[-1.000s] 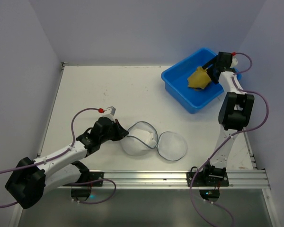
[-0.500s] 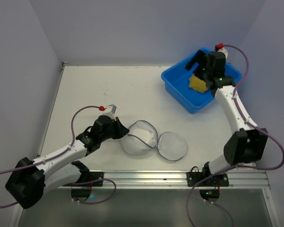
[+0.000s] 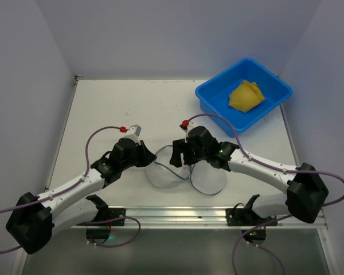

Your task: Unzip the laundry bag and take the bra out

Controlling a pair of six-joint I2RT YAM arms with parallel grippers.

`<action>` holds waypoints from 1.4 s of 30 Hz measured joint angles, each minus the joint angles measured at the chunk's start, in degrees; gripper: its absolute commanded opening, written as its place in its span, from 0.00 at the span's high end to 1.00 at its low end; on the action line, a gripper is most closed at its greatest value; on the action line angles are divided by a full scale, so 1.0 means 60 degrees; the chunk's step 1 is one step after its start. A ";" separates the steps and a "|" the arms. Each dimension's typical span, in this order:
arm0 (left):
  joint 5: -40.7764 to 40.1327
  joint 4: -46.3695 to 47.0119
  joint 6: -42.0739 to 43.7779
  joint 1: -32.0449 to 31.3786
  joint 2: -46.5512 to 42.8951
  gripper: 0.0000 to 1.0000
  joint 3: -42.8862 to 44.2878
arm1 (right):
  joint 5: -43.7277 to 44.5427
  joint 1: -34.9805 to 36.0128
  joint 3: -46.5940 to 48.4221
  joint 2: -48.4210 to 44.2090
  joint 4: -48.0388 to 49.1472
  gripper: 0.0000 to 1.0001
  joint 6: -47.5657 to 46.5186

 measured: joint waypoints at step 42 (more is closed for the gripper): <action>-0.0200 -0.0087 -0.0514 0.0007 -0.0095 1.00 -0.1067 | 0.0372 0.1679 0.0743 0.2014 -0.0211 1.00 -0.1242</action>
